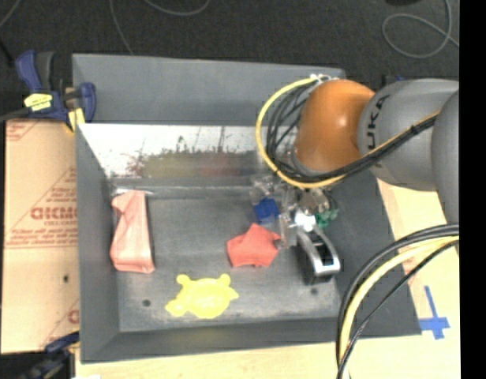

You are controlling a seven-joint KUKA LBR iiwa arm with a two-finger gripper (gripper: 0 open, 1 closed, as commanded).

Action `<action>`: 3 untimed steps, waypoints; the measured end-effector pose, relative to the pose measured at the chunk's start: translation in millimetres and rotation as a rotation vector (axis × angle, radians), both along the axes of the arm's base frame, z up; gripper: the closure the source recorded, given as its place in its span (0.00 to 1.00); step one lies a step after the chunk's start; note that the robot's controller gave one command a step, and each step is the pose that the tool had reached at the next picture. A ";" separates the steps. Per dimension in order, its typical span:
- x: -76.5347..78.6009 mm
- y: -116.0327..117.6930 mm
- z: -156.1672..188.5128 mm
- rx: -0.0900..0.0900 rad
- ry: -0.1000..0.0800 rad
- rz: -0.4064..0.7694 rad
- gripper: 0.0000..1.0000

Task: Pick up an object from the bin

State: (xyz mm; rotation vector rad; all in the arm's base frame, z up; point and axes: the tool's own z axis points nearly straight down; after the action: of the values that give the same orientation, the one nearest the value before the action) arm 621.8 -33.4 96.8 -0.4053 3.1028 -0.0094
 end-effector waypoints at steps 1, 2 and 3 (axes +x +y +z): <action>-1.4 5.2 -13.4 0.002 0.003 0.153 0.00; -0.4 26.4 -23.6 -0.005 -0.003 0.302 1.00; -0.4 26.4 -23.6 -0.004 -0.003 0.302 1.00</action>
Offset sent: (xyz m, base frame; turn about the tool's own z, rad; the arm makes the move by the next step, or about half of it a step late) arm -0.0028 0.0277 -0.0268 -0.3053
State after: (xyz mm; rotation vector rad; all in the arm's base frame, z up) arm 621.4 -7.1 73.2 -0.8668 3.0030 -0.0140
